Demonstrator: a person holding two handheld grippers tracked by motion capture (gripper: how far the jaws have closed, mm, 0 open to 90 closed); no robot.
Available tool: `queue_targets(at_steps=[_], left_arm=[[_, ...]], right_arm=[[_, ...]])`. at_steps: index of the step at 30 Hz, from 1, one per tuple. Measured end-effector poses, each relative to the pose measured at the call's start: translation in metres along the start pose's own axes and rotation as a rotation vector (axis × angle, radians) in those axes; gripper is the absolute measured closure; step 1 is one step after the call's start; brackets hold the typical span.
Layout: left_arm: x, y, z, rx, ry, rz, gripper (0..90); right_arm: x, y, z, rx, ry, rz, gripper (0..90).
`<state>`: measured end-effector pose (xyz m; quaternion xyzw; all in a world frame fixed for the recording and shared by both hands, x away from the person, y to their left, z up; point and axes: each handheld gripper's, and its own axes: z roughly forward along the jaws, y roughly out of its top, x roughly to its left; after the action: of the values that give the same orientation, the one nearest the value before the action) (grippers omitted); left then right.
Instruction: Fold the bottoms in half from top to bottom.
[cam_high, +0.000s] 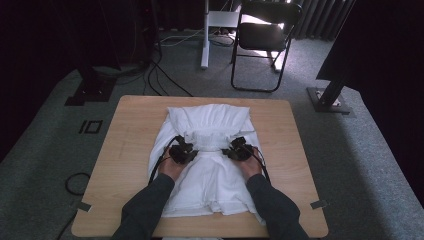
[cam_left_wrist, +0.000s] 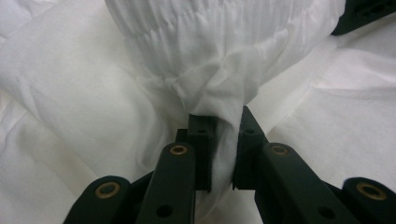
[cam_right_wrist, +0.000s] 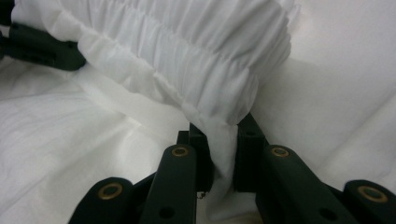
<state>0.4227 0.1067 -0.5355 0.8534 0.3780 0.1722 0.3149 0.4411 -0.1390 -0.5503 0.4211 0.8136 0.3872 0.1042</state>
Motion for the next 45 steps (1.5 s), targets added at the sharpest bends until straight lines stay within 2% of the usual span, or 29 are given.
queue_targets(at_steps=[2, 4, 5, 6, 10, 11, 12, 15, 16, 17, 18, 19, 20, 22, 23, 24, 25, 29, 32, 34, 36, 38, 39, 42, 45], left_arm=[[0.003, 0.002, -0.003, -0.005, -0.005, -0.002, 82.4], [0.004, 0.003, -0.005, -0.008, -0.007, -0.002, 83.3], [0.004, 0.006, -0.012, -0.034, -0.01, -0.005, 83.3], [0.003, 0.01, -0.023, -0.076, -0.017, -0.007, 83.8], [-0.002, 0.022, -0.057, -0.188, -0.016, 0.011, 84.4], [-0.002, 0.022, -0.057, -0.188, -0.016, 0.011, 84.4], [-0.006, 0.029, -0.076, -0.251, -0.019, 0.016, 84.5], [-0.013, 0.037, -0.103, -0.334, -0.024, 0.038, 84.5], [-0.016, 0.038, -0.11, -0.355, -0.029, 0.045, 84.4], [-0.016, 0.038, -0.11, -0.355, -0.029, 0.045, 84.4], [-0.021, 0.036, -0.119, -0.369, -0.034, 0.06, 84.4], [-0.024, 0.033, -0.121, -0.369, -0.039, 0.064, 84.2], [-0.026, 0.03, -0.121, -0.36, -0.045, 0.072, 84.1], [-0.029, 0.02, -0.116, -0.329, -0.06, 0.069, 83.8], [-0.029, 0.02, -0.116, -0.329, -0.06, 0.069, 83.6], [-0.031, 0.006, -0.105, -0.285, -0.09, 0.051, 83.6], [-0.032, -0.002, -0.098, -0.266, -0.098, 0.043, 83.2], [-0.035, -0.031, -0.071, -0.17, -0.14, 0.01, 82.2], [-0.034, -0.047, -0.053, -0.115, -0.171, -0.026, 79.2], [-0.033, -0.053, -0.046, -0.079, -0.202, -0.058, 72.2], [-0.031, -0.055, -0.048, -0.093, -0.22, -0.077, 64.6], [-0.028, -0.053, -0.057, -0.119, -0.214, -0.082, 59.1], [-0.025, -0.052, -0.062, -0.136, -0.215, -0.087, 57.5], [-0.013, -0.048, -0.078, -0.187, -0.209, -0.112, 55.8], [-0.002, -0.042, -0.085, -0.212, -0.184, -0.135, 57.8]], right_arm=[[0.002, 0.001, -0.001, 0.006, -0.004, -0.021, 81.1], [0.003, 0.003, -0.006, -0.002, -0.002, -0.021, 81.2], [0.003, 0.003, -0.006, -0.002, -0.002, -0.021, 81.2], [0.005, 0.005, -0.013, -0.028, -0.002, -0.023, 81.3], [0.014, 0.019, -0.044, -0.136, -0.012, -0.066, 81.4], [0.014, 0.019, -0.044, -0.136, -0.012, -0.066, 81.4], [0.017, 0.026, -0.063, -0.197, -0.009, -0.076, 81.4], [0.024, 0.036, -0.092, -0.29, -0.012, -0.11, 81.4], [0.028, 0.039, -0.101, -0.314, -0.01, -0.119, 81.4], [0.028, 0.039, -0.101, -0.314, -0.01, -0.119, 81.4], [0.031, 0.04, -0.109, -0.332, -0.006, -0.134, 81.4], [0.035, 0.039, -0.119, -0.338, 0.005, -0.152, 81.3], [0.037, 0.036, -0.121, -0.33, 0.008, -0.161, 81.2], [0.041, 0.025, -0.12, -0.298, 0.017, -0.168, 81.0], [0.041, 0.025, -0.12, -0.298, 0.017, -0.168, 81.0], [0.042, 0.019, -0.117, -0.276, 0.023, -0.169, 81.0], [0.043, 0.001, -0.105, -0.219, 0.041, -0.152, 80.7], [0.044, -0.031, -0.082, -0.123, 0.065, -0.132, 80.3], [0.045, -0.048, -0.066, -0.062, 0.072, -0.118, 79.6], [0.044, -0.054, -0.06, -0.038, 0.068, -0.106, 76.3], [0.043, -0.056, -0.059, -0.024, 0.072, -0.083, 66.9], [0.041, -0.055, -0.063, -0.031, 0.098, -0.076, 54.0], [0.041, -0.054, -0.066, -0.031, 0.096, -0.081, 49.0], [0.039, -0.05, -0.08, -0.056, 0.096, -0.089, 40.4], [0.034, -0.045, -0.099, -0.112, 0.096, -0.085, 38.9]])
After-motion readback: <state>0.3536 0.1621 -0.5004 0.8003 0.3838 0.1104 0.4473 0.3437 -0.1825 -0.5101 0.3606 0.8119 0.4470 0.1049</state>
